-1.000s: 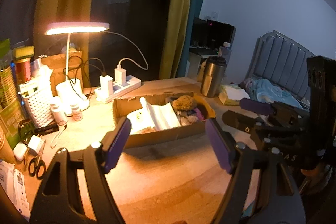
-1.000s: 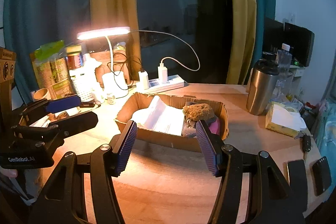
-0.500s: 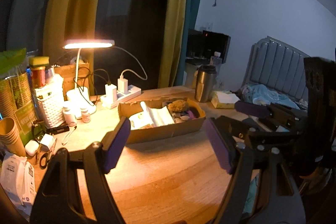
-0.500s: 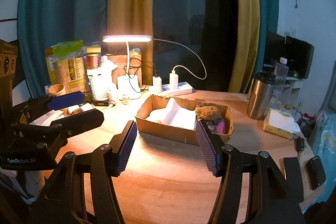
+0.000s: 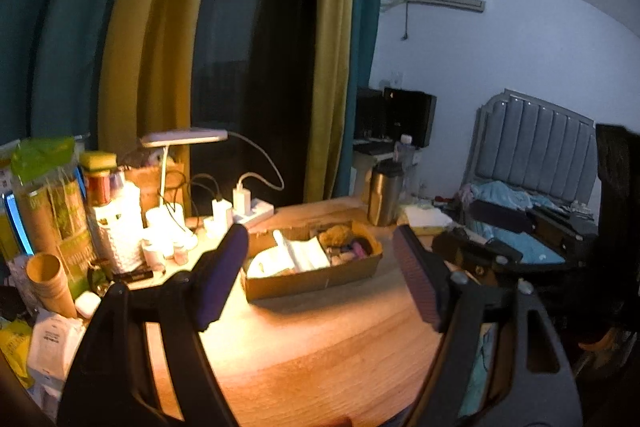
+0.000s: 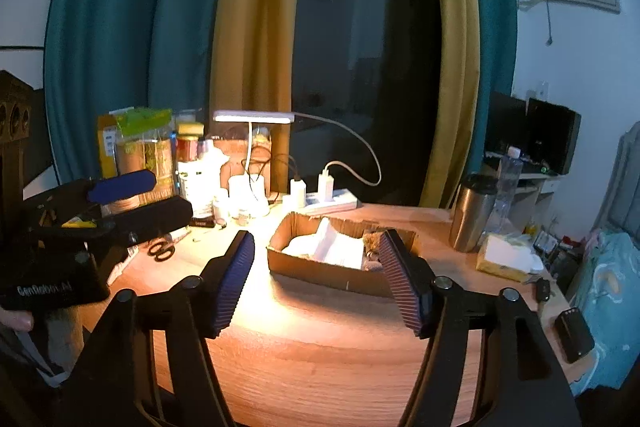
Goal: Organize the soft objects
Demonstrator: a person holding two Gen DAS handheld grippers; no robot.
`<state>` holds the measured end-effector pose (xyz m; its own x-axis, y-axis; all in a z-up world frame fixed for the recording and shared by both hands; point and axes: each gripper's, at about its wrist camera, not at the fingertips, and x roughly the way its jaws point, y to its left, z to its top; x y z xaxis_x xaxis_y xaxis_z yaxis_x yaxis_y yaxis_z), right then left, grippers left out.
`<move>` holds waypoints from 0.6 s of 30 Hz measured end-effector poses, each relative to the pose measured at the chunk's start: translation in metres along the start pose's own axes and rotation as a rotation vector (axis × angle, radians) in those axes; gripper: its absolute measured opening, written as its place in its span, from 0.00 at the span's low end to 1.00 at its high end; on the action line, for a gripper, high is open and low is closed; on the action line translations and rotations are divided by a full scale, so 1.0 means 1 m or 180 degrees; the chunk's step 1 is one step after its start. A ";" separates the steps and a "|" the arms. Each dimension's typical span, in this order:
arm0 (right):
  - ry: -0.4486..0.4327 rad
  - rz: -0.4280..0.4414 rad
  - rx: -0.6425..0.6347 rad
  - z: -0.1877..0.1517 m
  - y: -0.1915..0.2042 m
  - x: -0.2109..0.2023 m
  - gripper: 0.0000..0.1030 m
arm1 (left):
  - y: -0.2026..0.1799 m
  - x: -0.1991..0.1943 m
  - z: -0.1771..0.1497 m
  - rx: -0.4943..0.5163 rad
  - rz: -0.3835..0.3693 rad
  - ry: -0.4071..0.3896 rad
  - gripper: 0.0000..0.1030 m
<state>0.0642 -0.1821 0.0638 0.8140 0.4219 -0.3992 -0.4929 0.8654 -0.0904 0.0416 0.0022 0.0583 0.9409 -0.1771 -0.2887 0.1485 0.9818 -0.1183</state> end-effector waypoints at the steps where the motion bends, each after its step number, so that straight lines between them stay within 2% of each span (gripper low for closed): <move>1: -0.0022 -0.0009 0.0001 0.001 -0.001 -0.003 0.66 | -0.001 -0.002 0.003 0.0007 0.0009 -0.0011 0.74; 3: -0.0065 -0.0021 0.0009 0.004 -0.003 -0.010 0.67 | -0.004 -0.005 0.006 0.0017 0.0029 -0.0020 0.77; 5: -0.0095 -0.0036 0.0024 0.005 -0.004 -0.016 0.67 | -0.006 -0.010 0.007 0.0029 0.0036 -0.0045 0.92; 11: -0.0144 -0.0078 0.0081 0.006 -0.010 -0.029 0.67 | -0.013 -0.024 0.010 0.0007 0.0161 -0.0098 0.93; 18: -0.0104 -0.0112 0.0124 0.006 -0.013 -0.031 0.67 | -0.017 -0.018 0.009 0.0029 0.0159 -0.0028 0.94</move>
<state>0.0477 -0.2050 0.0826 0.8405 0.3992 -0.3663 -0.4520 0.8894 -0.0680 0.0248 -0.0107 0.0741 0.9498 -0.1272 -0.2857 0.1039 0.9900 -0.0953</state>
